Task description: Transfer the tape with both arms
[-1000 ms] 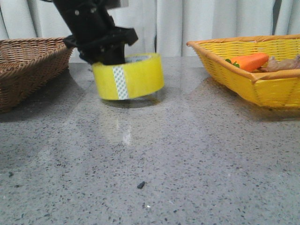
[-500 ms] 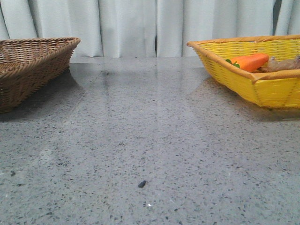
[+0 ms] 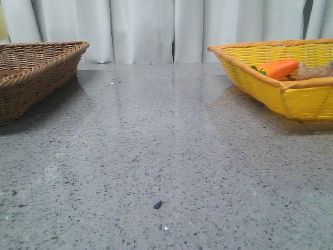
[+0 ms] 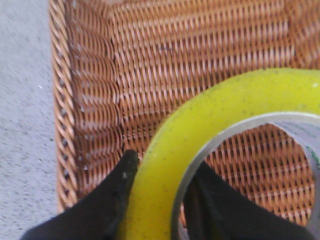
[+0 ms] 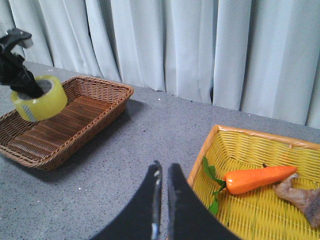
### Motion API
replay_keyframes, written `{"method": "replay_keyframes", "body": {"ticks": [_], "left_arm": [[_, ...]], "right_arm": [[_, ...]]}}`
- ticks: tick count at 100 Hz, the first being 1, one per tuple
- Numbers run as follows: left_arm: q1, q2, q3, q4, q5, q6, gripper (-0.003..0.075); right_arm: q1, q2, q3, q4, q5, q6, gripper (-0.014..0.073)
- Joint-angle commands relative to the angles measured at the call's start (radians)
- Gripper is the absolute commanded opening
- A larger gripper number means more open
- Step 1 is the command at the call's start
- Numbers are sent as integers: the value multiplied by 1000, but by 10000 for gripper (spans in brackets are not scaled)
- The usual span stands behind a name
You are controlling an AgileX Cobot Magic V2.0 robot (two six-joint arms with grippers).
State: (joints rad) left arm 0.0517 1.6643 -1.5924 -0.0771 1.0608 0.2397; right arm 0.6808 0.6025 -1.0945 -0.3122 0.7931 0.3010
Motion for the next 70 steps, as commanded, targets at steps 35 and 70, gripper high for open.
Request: {"method": "replay_keyframes", "body": {"ticks": [35, 70], "left_arm": [[-1, -103, 69, -151, -153, -31, 396], [-138, -527, 278, -247, -528, 67, 284]], "right_arm": [[-3, 10, -25, -28, -13, -2, -67], [-3, -188, 139, -103, -130, -2, -67]]}}
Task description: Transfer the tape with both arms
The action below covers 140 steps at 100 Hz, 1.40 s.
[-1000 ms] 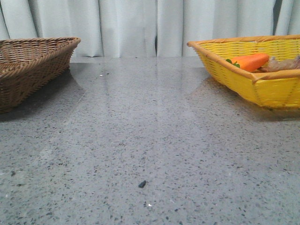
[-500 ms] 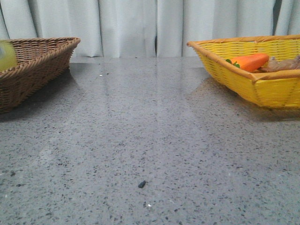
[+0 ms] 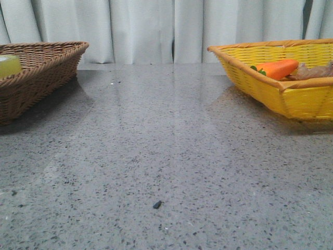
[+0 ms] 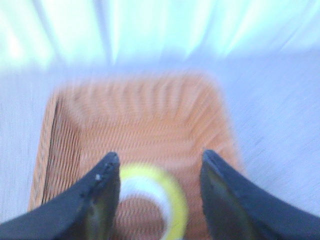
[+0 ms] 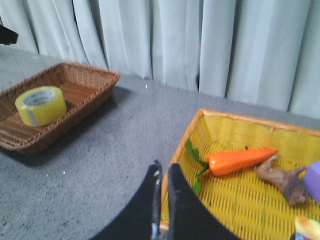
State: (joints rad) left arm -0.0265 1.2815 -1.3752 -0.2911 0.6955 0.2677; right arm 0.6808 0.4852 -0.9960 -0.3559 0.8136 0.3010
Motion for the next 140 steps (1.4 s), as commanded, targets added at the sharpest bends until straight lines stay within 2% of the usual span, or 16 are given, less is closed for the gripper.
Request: {"method": "replay_keyframes", "body": {"ticks": [1, 14, 25, 40, 59, 71, 88, 95, 106, 124, 140], "left_arm": [[-72, -167, 83, -33, -171, 43, 282], [-175, -392, 315, -31, -299, 46, 264], [-233, -595, 546, -31, -359, 46, 259], [-243, -874, 832, -15, -399, 46, 259], [-241, -1155, 1050, -11, -441, 46, 259], [-241, -1237, 1111, -11, -441, 46, 259], [-241, -1243, 1128, -20, -456, 46, 252], [-241, -1243, 1124, -36, -491, 46, 183], [-241, -1243, 1124, -43, -519, 46, -22], [-241, -1243, 1126, -49, -484, 45, -21], [-241, -1243, 1126, -119, -484, 45, -21]], "right_arm": [[-3, -79, 48, -62, -159, -2, -67], [-3, -237, 185, -136, -297, -2, -67], [-3, -336, 259, -159, -313, -2, -67], [-3, -413, 302, -159, -310, -2, -67], [-3, -419, 306, -159, -308, -2, -67], [-3, -419, 306, -159, -311, -2, -67], [-3, -419, 306, -159, -311, -2, -67], [-3, -419, 306, -159, -311, -2, -67], [-3, -419, 306, -159, -311, -2, -67], [-3, -419, 306, -159, -311, -2, -67], [-3, -419, 306, -159, -311, -2, -67]]}}
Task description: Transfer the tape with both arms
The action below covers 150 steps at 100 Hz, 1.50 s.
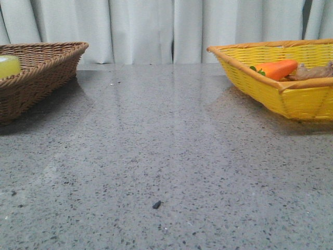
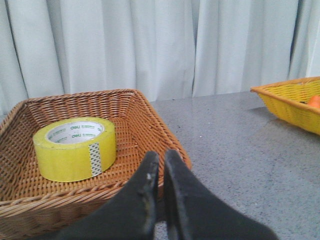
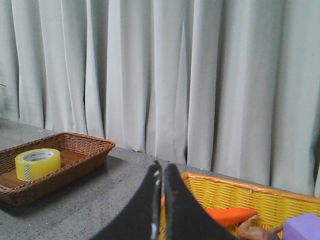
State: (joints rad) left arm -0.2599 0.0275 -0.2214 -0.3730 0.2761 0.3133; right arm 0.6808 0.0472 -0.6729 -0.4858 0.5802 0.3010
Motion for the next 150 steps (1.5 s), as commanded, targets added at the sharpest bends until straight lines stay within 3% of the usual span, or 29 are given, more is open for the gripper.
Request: {"method": "replay_keyframes", "body": {"ticks": [1, 37, 62, 82, 101, 150], "left_arm": [[-7, 11, -28, -37, -64, -1, -21], [-5, 10, -17, 7, -66, -1, -21], [59, 10, 143, 64, -81, -6, -21], [68, -53, 235, 64, -80, -98, -21], [72, -65, 233, 77, 32, -117, -20], [72, -65, 233, 76, 26, -117, -21]], "right_arm": [[-3, 19, -17, -29, -77, -2, -67], [-3, 19, -17, -29, -77, -2, -67], [-3, 19, -17, -29, -77, -2, -67], [-3, 19, -17, -29, -77, -2, -67], [-3, 19, -16, -29, -77, -2, -67], [-3, 19, -16, -29, -77, -2, -67]]}}
